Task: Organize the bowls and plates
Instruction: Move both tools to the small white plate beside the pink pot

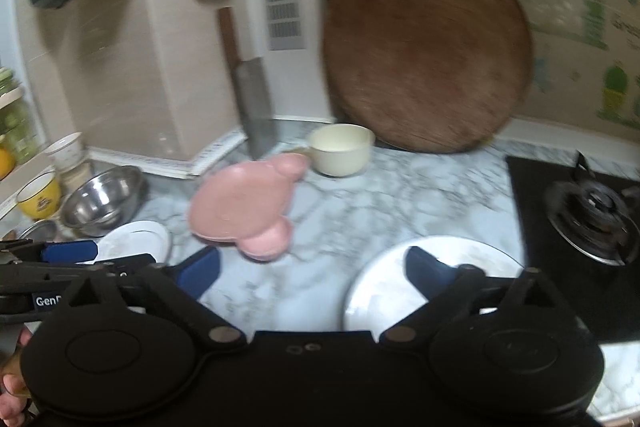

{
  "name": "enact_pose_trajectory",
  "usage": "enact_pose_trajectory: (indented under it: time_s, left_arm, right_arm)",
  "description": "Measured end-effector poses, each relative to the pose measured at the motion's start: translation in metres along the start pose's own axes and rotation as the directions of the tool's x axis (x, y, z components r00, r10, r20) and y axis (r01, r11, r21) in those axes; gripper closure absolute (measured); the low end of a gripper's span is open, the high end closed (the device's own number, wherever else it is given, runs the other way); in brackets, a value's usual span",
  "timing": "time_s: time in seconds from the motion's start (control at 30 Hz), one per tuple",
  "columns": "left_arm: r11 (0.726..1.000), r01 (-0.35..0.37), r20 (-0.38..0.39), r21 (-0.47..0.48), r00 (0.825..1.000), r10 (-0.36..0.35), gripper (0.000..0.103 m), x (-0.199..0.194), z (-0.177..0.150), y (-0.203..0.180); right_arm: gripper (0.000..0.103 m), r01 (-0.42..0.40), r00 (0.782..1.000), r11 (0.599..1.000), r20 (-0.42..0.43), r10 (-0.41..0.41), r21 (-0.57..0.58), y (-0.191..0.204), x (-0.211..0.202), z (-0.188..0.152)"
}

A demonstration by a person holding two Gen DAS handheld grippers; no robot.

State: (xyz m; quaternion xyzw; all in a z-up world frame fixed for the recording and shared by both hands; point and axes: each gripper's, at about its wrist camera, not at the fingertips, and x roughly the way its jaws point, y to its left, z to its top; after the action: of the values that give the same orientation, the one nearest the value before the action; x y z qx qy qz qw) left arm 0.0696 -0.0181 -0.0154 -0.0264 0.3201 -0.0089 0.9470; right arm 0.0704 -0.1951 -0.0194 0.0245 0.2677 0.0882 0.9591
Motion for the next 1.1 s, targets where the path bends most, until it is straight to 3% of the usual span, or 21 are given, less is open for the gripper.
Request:
enact_pose_trajectory:
  time_s: [0.37,0.6,0.77,0.93,1.1]
  left_arm:
    - [0.984,-0.122,-0.035,-0.126,0.992,0.119,0.024,0.001,-0.01,0.053]
    - [0.955,-0.202,-0.066,-0.218,0.979,0.192,0.024,0.009,-0.014,0.081]
    - [0.93,-0.233,-0.125,-0.283,0.971,0.205,0.024,0.02,-0.021,0.099]
    - [0.902,-0.264,-0.183,-0.343,0.96,0.211,0.024,0.037,-0.029,0.112]
    - [0.872,-0.272,-0.227,-0.406,0.955,0.192,0.024,0.053,-0.036,0.122]
  right_arm:
    - [0.0,-0.15,0.987,0.983,-0.066,0.144,-0.106,0.059,0.041,0.013]
    - [0.0,-0.221,0.973,0.962,-0.103,0.207,-0.157,0.085,0.071,0.022]
    - [0.001,-0.263,0.961,0.943,-0.14,0.237,-0.205,0.103,0.096,0.027]
    - [0.004,-0.307,0.941,0.926,-0.212,0.262,-0.219,0.115,0.129,0.027]
    - [0.01,-0.368,0.902,0.911,-0.31,0.301,-0.185,0.123,0.165,0.028]
